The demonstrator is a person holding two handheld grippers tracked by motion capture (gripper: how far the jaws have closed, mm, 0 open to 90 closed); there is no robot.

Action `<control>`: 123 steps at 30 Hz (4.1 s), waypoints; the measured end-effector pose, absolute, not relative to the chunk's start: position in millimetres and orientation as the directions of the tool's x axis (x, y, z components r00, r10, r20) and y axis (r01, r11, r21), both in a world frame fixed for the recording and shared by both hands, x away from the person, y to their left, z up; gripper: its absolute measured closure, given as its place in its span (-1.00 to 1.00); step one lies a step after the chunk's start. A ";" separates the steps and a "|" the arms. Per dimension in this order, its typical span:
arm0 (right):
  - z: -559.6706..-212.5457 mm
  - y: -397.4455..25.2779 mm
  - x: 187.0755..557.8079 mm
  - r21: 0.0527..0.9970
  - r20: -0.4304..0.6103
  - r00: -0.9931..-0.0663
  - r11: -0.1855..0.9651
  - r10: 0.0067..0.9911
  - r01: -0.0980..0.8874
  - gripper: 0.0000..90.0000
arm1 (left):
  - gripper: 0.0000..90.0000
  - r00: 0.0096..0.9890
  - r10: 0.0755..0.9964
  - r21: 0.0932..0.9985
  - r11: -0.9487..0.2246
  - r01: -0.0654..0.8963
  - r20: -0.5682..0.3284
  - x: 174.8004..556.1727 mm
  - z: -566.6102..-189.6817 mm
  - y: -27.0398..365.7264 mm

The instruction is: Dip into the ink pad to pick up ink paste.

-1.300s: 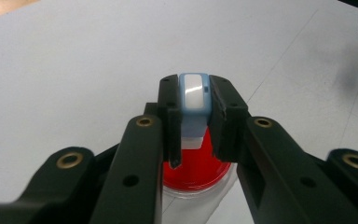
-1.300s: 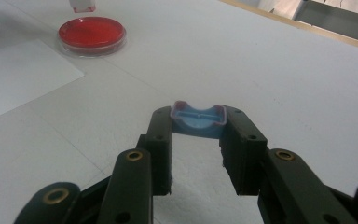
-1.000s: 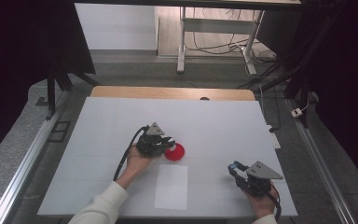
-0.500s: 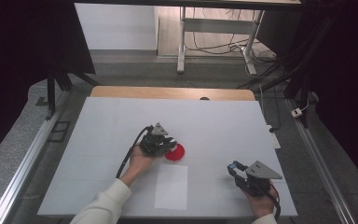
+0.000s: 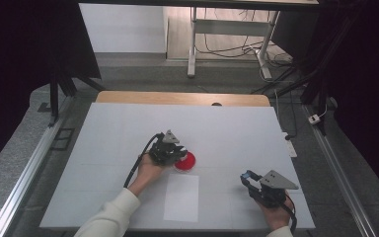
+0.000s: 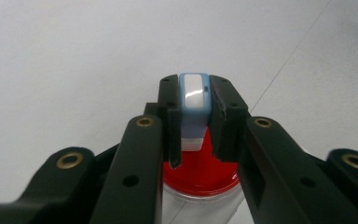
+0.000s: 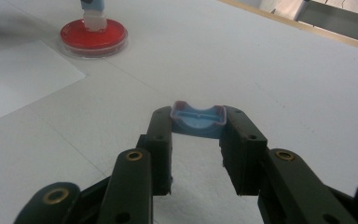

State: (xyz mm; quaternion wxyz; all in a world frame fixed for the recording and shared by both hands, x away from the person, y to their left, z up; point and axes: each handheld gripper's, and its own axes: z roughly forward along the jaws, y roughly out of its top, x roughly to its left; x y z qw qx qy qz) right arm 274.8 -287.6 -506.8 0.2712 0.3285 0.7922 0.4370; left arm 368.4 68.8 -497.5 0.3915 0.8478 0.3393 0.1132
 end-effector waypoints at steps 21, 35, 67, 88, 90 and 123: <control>-507.1 -287.1 274.7 0.870 -0.139 -0.637 0.401 0.758 0.286 0.43 | 0.69 0.742 0.667 0.727 -0.477 0.493 -0.065 368.2 -500.6 66.4; -507.6 -284.7 274.6 0.872 -0.137 -0.644 0.401 0.752 0.282 0.43 | 0.70 0.740 0.667 0.718 -0.478 0.507 -0.078 369.8 -500.5 67.1; -505.6 -286.7 273.9 0.874 -0.142 -0.638 0.398 0.757 0.278 0.43 | 0.68 0.772 0.614 0.831 -0.338 0.442 -0.161 344.5 -465.9 91.7; -506.3 -287.2 274.7 0.873 -0.143 -0.642 0.402 0.754 0.277 0.43 | 0.68 0.795 0.593 0.807 -0.403 0.432 -0.129 342.5 -469.5 80.5; -506.2 -286.8 274.5 0.873 -0.145 -0.642 0.403 0.753 0.276 0.43 | 0.68 0.793 0.596 0.803 -0.409 0.434 -0.125 343.4 -471.4 80.0; -507.6 -286.3 275.1 0.867 -0.148 -0.639 0.410 0.755 0.282 0.43 | 0.69 0.772 0.633 0.746 -0.486 0.455 -0.058 353.7 -498.9 69.5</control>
